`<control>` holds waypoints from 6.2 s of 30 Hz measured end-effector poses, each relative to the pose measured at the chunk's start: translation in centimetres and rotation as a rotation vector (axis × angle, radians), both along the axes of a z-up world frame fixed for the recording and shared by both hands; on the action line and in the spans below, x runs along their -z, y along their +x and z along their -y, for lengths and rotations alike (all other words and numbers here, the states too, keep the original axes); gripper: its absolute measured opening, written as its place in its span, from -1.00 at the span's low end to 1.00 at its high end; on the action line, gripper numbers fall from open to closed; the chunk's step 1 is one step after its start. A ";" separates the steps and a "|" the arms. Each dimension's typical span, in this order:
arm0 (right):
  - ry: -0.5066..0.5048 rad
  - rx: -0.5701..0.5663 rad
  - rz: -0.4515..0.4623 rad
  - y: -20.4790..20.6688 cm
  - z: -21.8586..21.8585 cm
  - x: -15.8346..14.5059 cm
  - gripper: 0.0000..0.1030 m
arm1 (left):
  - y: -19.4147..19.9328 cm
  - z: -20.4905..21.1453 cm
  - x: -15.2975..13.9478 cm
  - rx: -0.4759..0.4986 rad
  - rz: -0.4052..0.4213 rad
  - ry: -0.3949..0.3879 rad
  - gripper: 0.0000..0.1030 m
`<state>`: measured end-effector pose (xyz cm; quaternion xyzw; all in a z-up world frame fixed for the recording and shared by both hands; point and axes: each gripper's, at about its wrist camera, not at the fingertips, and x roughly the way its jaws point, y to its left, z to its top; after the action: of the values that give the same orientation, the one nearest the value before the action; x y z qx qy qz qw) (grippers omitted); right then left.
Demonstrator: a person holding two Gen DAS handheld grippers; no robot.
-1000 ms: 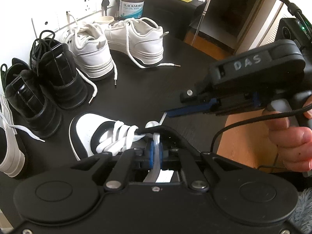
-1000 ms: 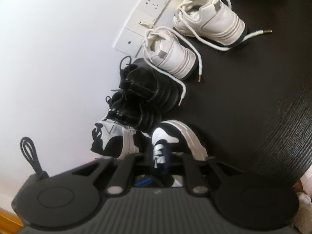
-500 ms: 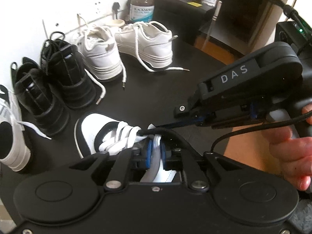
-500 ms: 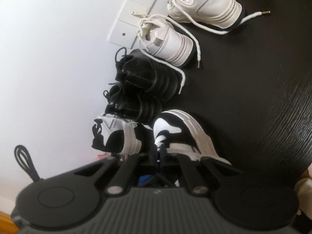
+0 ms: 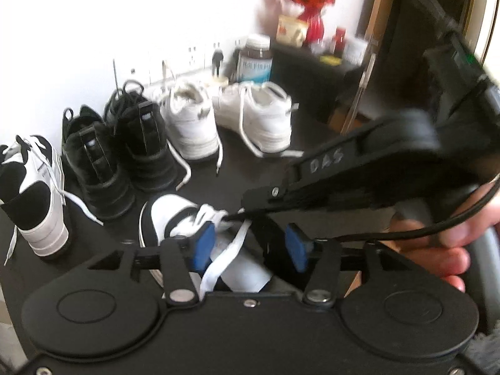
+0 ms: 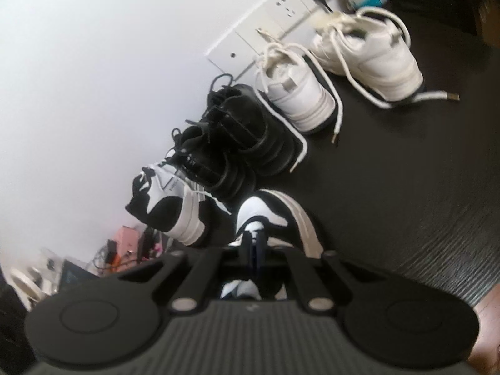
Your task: Lace up shoes with both hands
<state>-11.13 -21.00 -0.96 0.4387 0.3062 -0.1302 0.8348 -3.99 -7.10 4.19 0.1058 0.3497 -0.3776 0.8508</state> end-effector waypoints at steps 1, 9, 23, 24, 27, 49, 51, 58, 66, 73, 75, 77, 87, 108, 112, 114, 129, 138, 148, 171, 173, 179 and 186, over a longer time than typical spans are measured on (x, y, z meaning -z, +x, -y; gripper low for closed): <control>-0.005 0.002 0.001 -0.1 0.0 0.0 -0.95 | -0.1 -0.2 -0.2 -0.019 0.025 0.000 0.35; -0.039 0.018 0.015 -0.7 -0.2 -0.1 -0.96 | 0.3 -0.6 0.9 -0.104 0.026 0.081 0.35; -0.140 0.015 0.041 -1.5 -0.1 -1.4 -0.96 | 2.3 -1.2 4.7 -0.226 -0.109 0.145 0.48; -0.154 0.022 0.044 -1.6 0.1 -1.6 -0.96 | 2.3 -1.2 4.7 -0.227 -0.105 0.147 0.48; -0.179 0.057 0.051 -2.1 1.0 -2.0 -0.96 | 2.0 -1.3 4.7 -0.231 -0.092 0.150 0.48; -0.263 0.314 -0.078 -8.3 6.4 -2.7 -0.96 | 0.9 -2.3 5.2 -0.306 -0.057 0.016 0.36; -0.268 0.338 -0.103 -8.7 6.7 -2.6 -0.96 | 0.8 -2.3 5.2 -0.305 -0.052 0.006 0.33; -0.342 0.403 -0.178 -9.9 7.4 -2.6 -0.96 | 1.2 -2.6 5.7 -0.296 -0.072 -0.017 0.37; -0.353 0.475 -0.277 -12.2 8.6 -1.4 -0.96 | 1.6 -2.8 6.0 -0.292 -0.083 -0.021 0.44; -0.338 0.485 -0.327 -13.8 8.7 -0.7 -0.96 | 1.6 -2.8 5.9 -0.298 -0.077 -0.015 0.45; -0.316 0.478 -0.341 -14.3 8.7 -0.4 -0.95 | 1.6 -2.8 5.9 -0.302 -0.077 -0.015 0.45; -0.298 0.454 -0.358 -14.5 8.5 0.0 -0.95 | 1.6 -2.8 5.9 -0.307 -0.077 -0.013 0.47; 0.070 -0.072 -0.397 -14.8 5.4 4.4 -0.95 | 2.5 -3.4 5.7 -0.366 -0.057 0.029 0.52; -0.139 -0.220 -0.145 -6.4 3.8 6.7 -0.59 | 8.4 -2.7 5.0 -0.326 -0.072 0.233 0.57; -0.200 -0.328 -0.064 -3.6 1.1 6.2 -0.52 | 9.2 -2.3 5.0 -0.314 -0.051 0.253 0.59; -0.221 -0.356 -0.049 -2.4 0.2 6.3 -0.48 | 9.6 -2.3 5.1 -0.322 -0.074 0.245 0.59; -0.187 -0.477 -0.085 0.6 -1.2 8.7 -0.42 | 4.8 -3.4 0.4 -0.359 -0.107 0.119 0.53; -0.279 -0.374 -0.158 0.4 -0.5 9.1 -0.92 | 3.9 -4.0 -1.2 -0.398 -0.044 0.095 0.52; -0.348 -0.066 0.015 -2.6 3.5 4.2 -0.93 | 2.5 -0.1 -1.6 -0.265 0.031 0.093 0.52; -0.287 -0.012 0.172 -5.4 3.4 -0.2 -0.93 | 0.0 8.8 1.1 0.041 0.175 0.261 -0.14; -0.291 -0.011 0.172 -5.3 3.3 -0.3 -0.93 | 0.1 8.9 1.1 0.054 0.162 0.255 -0.71; -0.287 0.040 0.173 -5.7 3.6 -0.4 -0.84 | 1.4 7.4 0.5 0.003 0.083 0.158 -0.93; 0.027 0.246 0.207 -8.3 7.7 1.8 -0.52 | 4.1 5.3 -0.3 -0.120 0.022 0.093 -0.94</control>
<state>-19.38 -28.72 -2.80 0.4953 0.1645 -0.1813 0.8335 0.13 -12.36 4.50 0.1284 0.3634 -0.3080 0.8698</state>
